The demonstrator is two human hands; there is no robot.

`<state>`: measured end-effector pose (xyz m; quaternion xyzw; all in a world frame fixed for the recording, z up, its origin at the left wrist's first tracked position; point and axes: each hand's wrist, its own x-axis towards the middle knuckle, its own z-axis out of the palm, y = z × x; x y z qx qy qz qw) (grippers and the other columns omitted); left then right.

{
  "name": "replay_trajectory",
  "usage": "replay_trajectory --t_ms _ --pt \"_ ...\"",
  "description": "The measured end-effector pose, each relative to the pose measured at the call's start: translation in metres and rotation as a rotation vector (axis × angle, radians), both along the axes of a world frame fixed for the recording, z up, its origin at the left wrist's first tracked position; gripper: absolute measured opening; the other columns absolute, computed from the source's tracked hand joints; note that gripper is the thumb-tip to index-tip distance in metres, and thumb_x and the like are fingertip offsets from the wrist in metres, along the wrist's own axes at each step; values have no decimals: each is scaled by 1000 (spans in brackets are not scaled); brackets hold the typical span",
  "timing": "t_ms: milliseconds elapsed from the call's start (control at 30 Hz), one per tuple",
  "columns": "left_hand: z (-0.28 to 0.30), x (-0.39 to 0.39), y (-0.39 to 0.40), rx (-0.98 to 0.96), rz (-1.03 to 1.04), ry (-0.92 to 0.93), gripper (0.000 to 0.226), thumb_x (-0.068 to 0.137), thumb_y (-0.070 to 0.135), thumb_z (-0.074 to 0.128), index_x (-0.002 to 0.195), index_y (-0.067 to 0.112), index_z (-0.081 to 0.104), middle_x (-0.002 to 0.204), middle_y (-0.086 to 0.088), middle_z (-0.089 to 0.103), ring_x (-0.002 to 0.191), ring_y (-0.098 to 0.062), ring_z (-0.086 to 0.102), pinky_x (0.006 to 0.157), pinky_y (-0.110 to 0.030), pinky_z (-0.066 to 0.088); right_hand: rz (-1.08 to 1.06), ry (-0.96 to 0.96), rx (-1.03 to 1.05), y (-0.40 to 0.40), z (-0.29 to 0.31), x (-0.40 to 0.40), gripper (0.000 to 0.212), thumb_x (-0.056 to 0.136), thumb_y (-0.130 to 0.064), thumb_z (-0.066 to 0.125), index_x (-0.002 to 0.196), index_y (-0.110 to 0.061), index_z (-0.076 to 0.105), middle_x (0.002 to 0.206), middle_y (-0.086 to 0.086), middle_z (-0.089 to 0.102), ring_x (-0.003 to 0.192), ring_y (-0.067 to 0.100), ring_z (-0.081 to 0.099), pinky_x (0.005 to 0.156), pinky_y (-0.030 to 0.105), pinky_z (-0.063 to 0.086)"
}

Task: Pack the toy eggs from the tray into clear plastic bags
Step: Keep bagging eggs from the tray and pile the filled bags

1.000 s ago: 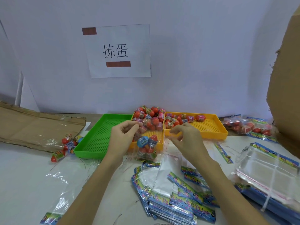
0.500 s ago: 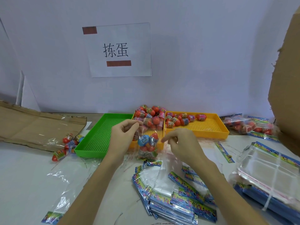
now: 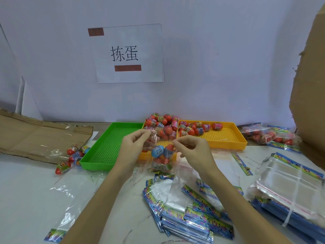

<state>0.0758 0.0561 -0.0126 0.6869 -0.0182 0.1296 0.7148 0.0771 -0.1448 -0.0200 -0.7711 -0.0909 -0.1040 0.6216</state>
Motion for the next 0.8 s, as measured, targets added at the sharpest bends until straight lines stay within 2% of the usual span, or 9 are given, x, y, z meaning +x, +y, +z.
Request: replay_trajectory --t_ms 100,200,333,433,533,633,733,800 --pt "2 0 0 13 -100 16 37 102 -2 48 100 16 80 92 -1 79 86 -20 75 71 -23 59 -5 69 59 -2 1 1 6 95 -19 74 94 -17 80 85 -2 77 77 13 72 62 19 56" --pt "-1 -2 0 147 -93 -5 27 95 1 68 106 23 80 92 9 77 88 -6 72 75 -19 57 16 113 108 -5 3 1 8 96 -20 73 95 -17 80 87 -1 77 79 9 71 65 19 56" --pt "-4 -3 0 151 -53 -28 15 94 12 77 106 19 81 99 -1 79 90 -9 72 77 -21 59 71 107 129 -9 7 1 9 96 -17 72 95 -14 80 86 -2 78 80 8 72 68 20 58" --pt "-1 -2 1 -6 -48 32 15 96 5 72 107 10 80 99 -8 80 85 -12 73 74 -24 59 86 75 144 -13 10 2 8 95 -15 73 95 -14 81 84 1 78 79 13 73 71 22 60" --pt "-1 0 3 -184 -116 74 15 96 -2 67 99 5 80 93 -6 79 80 -12 73 71 -24 60 67 42 208 -16 12 4 7 92 -11 75 96 -14 81 84 6 79 78 18 73 73 25 61" --pt "0 -1 4 -209 -147 55 8 91 8 75 95 5 81 89 -9 77 75 -12 71 65 -22 58 100 47 230 -18 12 5 11 93 -10 75 101 -11 82 88 8 79 79 19 72 73 25 60" --pt "-1 0 6 -132 -127 15 26 78 23 82 96 4 80 89 -15 76 73 -14 70 64 -22 57 113 47 196 -19 12 6 13 93 -12 75 103 -13 82 89 4 79 78 14 71 70 21 57" --pt "-3 2 9 -94 -116 -10 30 78 25 82 99 4 81 95 -19 78 76 -15 72 66 -23 58 123 39 196 -20 13 5 13 92 -11 75 103 -12 82 90 4 80 79 14 71 71 21 57"
